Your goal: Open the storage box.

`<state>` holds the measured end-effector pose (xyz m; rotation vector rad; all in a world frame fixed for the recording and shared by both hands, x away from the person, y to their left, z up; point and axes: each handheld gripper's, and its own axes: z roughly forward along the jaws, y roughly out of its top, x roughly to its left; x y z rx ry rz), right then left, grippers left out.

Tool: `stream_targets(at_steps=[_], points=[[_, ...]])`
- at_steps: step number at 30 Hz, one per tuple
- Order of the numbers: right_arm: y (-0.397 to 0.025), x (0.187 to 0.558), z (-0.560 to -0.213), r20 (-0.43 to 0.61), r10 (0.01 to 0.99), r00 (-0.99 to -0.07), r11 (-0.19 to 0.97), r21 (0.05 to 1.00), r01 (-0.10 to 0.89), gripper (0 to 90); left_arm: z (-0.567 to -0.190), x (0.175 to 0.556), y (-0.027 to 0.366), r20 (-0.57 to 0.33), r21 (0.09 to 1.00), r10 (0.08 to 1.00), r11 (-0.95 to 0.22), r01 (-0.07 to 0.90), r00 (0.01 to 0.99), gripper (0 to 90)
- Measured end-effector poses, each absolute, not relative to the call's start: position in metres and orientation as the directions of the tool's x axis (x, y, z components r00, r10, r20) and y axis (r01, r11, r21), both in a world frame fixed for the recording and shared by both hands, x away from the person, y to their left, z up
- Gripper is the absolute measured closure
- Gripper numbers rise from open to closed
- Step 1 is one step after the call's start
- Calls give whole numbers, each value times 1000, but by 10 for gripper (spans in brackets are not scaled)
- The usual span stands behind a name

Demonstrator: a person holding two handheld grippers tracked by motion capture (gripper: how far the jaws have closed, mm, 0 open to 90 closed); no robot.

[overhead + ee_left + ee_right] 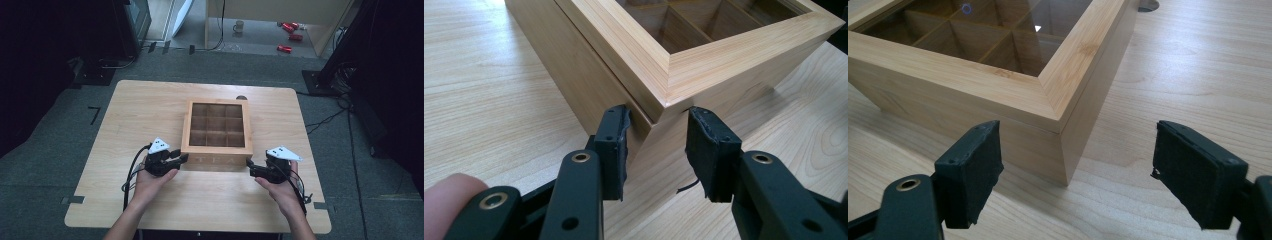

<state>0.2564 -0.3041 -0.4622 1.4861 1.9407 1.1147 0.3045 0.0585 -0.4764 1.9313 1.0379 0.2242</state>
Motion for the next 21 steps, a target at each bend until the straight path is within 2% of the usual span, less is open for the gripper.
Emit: stream_targets(at_steps=[21], points=[[-300, 265, -460, 151, 933, -325, 68, 816, 574, 203, -474, 305, 58, -225, 783, 743, -247, 571, 631, 632]])
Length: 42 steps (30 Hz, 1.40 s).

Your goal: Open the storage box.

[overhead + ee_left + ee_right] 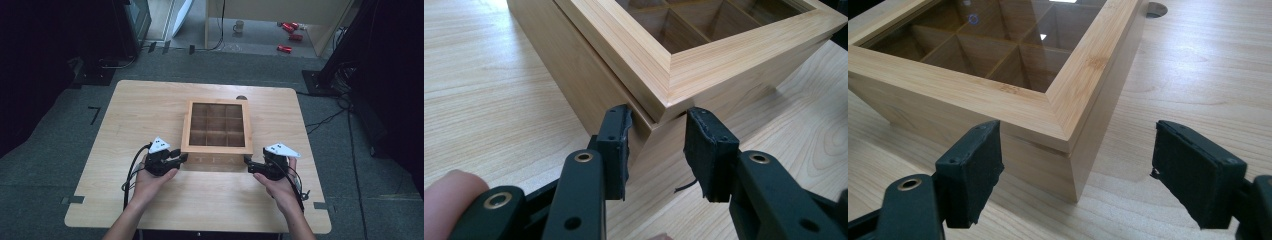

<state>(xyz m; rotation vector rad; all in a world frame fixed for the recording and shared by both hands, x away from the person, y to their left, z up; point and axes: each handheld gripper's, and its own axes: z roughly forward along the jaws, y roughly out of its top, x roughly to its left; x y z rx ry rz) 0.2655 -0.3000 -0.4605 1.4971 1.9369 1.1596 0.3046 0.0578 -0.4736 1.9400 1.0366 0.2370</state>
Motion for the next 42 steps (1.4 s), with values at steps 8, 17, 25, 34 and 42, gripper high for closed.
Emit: stream_targets(at_steps=[8, 17, 25, 34, 42], points=[[-301, 269, -461, 169, 932, -322, 48, 821, 569, 203, -472, 304, 58, -221, 793, 751, -233, 563, 622, 648], [-297, 271, -464, 156, 929, -335, 66, 821, 567, 203, -470, 305, 57, -221, 799, 760, -218, 560, 612, 660], [-294, 275, -471, 141, 933, -331, 81, 812, 577, 207, -464, 306, 56, -212, 809, 760, -216, 546, 615, 661], [-294, 281, -470, 124, 940, -317, 69, 842, 536, 190, -462, 307, 57, -223, 816, 754, -203, 541, 618, 662], [-292, 281, -467, 73, 947, -314, 95, 868, 488, 203, -457, 308, 59, -251, 824, 739, -176, 538, 625, 632]])
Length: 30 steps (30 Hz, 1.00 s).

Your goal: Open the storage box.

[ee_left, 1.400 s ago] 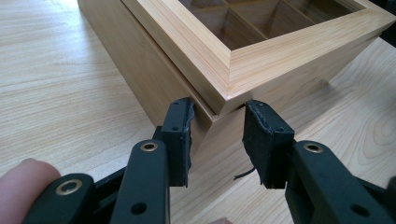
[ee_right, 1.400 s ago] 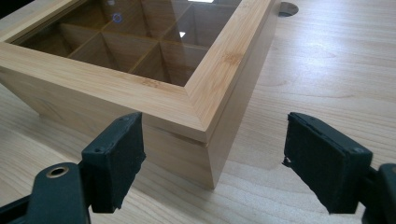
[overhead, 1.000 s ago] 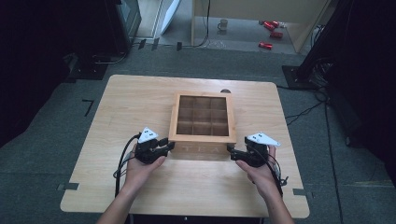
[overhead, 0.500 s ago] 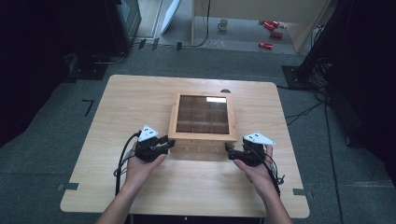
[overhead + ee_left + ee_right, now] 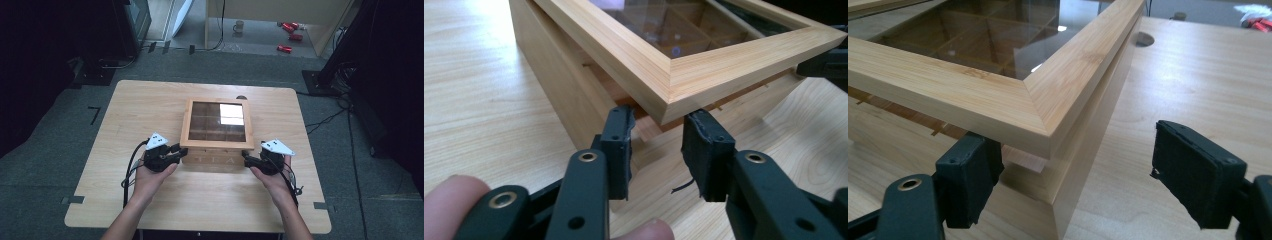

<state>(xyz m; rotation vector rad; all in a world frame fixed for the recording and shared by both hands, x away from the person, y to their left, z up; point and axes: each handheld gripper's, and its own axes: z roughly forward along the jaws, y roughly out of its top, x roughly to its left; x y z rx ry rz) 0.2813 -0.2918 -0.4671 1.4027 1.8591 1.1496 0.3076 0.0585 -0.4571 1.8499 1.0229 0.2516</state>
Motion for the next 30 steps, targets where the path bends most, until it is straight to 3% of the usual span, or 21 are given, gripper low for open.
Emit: stream_targets(at_steps=[5, 14, 25, 30], points=[[-291, 283, -463, 42, 945, -323, 124, 871, 475, 203, -456, 306, 66, -234, 809, 745, -207, 551, 624, 431], [-288, 290, -450, 26, 941, -338, 131, 892, 434, 199, -467, 297, 88, -170, 774, 781, -272, 572, 601, 149], [-288, 300, -428, -19, 934, -357, 158, 918, 363, 193, -511, 293, 119, -142, 690, 840, -295, 661, 523, 128], [-288, 304, -421, -49, 927, -372, 183, 924, 335, 195, -514, 289, 123, -116, 704, 849, -295, 645, 515, 121]])
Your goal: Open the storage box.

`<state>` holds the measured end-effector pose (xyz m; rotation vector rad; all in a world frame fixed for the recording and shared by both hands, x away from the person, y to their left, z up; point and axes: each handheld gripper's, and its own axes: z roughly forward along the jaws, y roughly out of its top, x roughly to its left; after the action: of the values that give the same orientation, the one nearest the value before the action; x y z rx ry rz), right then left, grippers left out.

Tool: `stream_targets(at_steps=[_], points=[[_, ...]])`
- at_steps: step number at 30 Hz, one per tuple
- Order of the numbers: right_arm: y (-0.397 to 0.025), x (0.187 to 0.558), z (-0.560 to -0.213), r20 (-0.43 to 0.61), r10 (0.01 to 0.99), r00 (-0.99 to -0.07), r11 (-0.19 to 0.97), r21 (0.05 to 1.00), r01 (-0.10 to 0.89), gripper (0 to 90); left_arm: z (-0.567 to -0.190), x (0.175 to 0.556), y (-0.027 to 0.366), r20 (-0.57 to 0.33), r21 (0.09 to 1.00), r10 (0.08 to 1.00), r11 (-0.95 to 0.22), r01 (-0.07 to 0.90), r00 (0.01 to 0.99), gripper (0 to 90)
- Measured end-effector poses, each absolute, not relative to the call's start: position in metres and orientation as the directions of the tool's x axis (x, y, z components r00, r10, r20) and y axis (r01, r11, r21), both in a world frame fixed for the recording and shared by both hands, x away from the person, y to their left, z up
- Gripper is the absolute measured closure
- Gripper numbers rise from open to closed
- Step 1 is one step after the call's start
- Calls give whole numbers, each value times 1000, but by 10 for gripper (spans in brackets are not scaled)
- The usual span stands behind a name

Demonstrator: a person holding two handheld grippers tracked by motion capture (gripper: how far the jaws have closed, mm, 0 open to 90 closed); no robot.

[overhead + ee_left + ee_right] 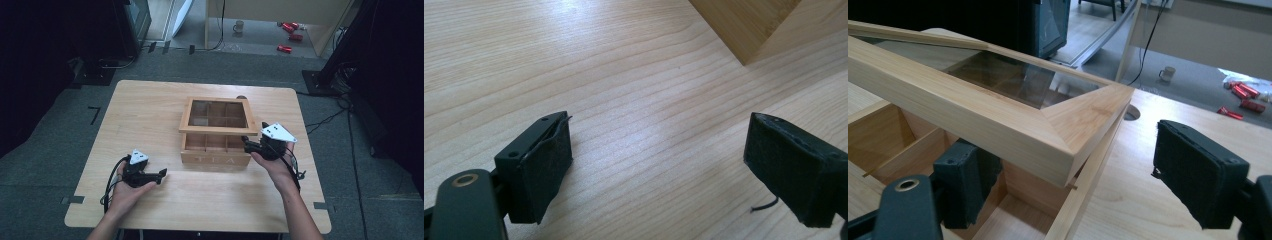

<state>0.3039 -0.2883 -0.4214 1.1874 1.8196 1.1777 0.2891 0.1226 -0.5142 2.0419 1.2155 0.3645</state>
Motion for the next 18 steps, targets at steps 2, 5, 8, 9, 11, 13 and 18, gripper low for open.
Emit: stream_targets(at_steps=[2, 5, 8, 9, 11, 13, 18], points=[[-288, 305, -419, -56, 925, -377, 190, 925, 328, 195, -516, 287, 119, -75, 709, 853, -319, 629, 517, 121], [-289, 308, -415, -77, 921, -381, 205, 929, 309, 196, -519, 282, 111, 13, 706, 853, -377, 600, 521, 117], [-289, 310, -411, -87, 919, -384, 209, 935, 288, 201, -519, 281, 109, 11, 708, 855, -372, 600, 518, 123], [-290, 311, -410, -84, 918, -388, 206, 937, 284, 208, -518, 281, 110, 11, 708, 855, -373, 600, 518, 129], [-291, 314, -407, -84, 910, -406, 207, 940, 270, 238, -518, 281, 110, 9, 708, 856, -370, 601, 517, 136], [-292, 317, -403, -79, 903, -422, 206, 942, 264, 267, -518, 281, 110, 9, 709, 857, -370, 601, 516, 139], [-293, 325, -391, -92, 891, -445, 223, 942, 251, 332, -518, 281, 110, 9, 710, 857, -368, 601, 515, 142]])
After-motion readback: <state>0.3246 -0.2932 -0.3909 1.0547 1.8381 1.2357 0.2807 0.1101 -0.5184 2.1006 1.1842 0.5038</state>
